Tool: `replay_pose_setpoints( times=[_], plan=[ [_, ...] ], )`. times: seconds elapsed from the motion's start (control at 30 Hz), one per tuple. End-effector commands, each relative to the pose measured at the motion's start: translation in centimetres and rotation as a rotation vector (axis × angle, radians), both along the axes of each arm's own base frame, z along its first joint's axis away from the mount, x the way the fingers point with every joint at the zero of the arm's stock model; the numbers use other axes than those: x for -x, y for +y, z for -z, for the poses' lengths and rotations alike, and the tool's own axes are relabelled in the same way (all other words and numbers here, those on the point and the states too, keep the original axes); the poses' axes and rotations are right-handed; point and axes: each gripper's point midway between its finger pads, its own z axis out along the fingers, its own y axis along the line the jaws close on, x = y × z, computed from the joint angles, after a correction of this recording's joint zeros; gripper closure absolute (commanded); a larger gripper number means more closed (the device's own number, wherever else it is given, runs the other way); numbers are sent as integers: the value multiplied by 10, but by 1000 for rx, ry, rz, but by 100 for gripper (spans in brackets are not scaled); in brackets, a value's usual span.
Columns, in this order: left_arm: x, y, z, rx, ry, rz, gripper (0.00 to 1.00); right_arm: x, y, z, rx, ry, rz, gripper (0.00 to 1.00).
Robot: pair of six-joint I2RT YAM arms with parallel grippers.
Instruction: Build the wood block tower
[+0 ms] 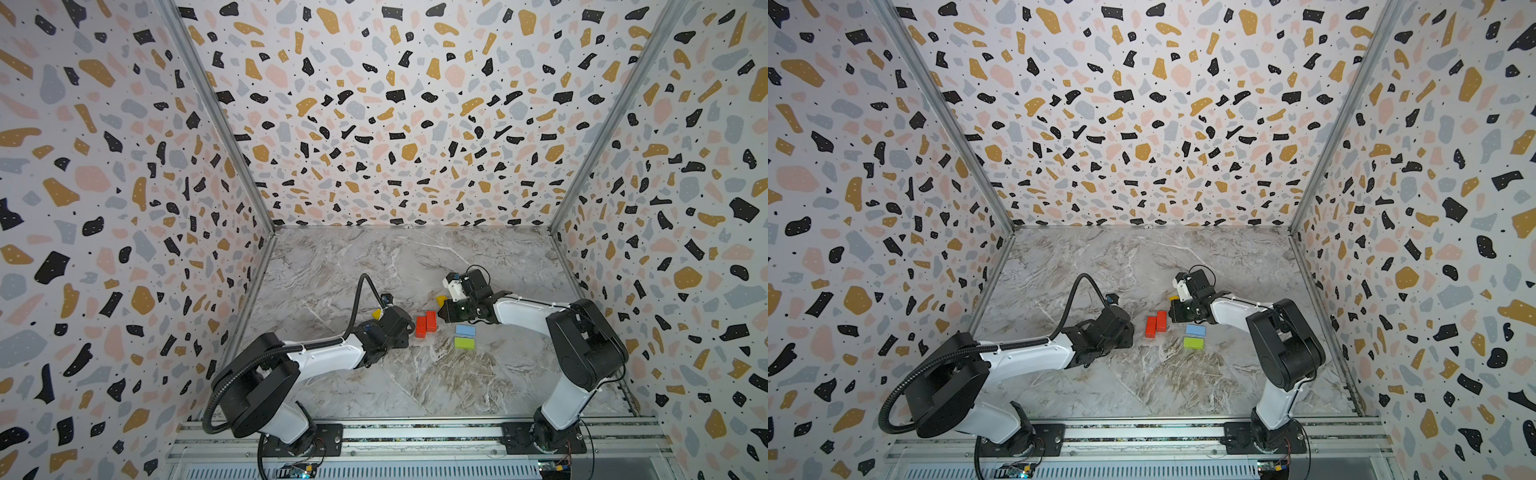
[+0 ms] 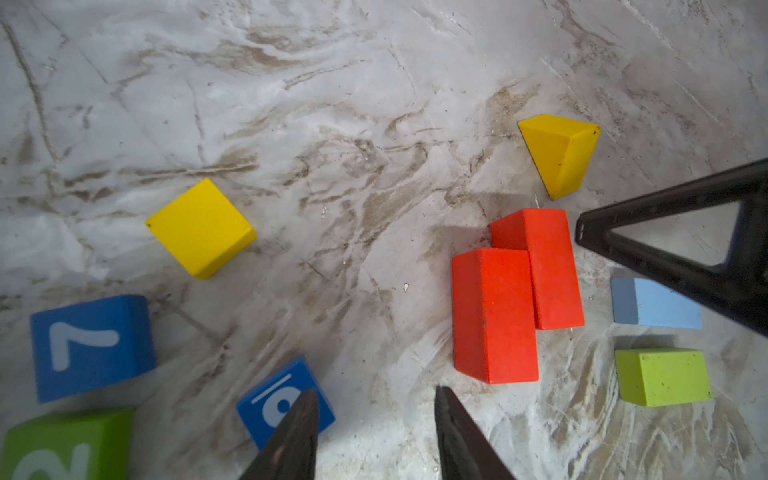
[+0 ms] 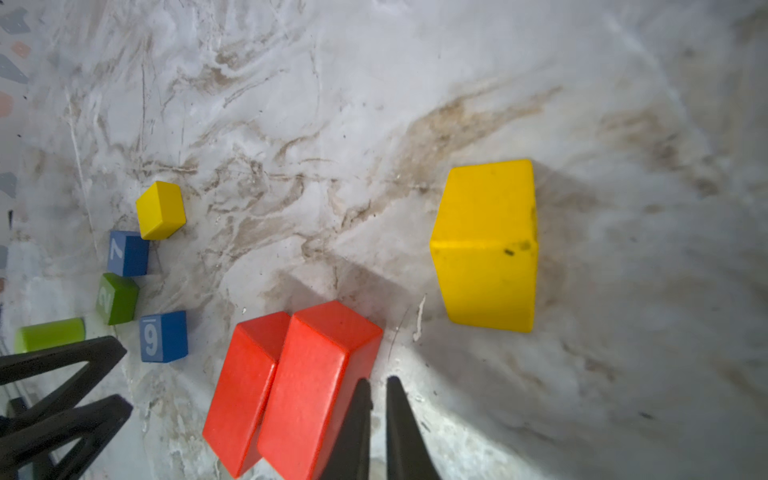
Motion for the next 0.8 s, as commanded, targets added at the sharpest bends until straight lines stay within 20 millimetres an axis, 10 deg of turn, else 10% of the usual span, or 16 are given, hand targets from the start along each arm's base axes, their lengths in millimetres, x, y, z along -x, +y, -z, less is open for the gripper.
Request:
replay_pose_setpoints(
  times=[0.0,0.77],
  plan=[
    [-2,4,-9,0,-36,-8,54,-13,2,-22,35,-41,-6,93],
    [-2,13,-17,-15,-71,-11,48,-22,30,7,57,41,-59,100]
  ],
)
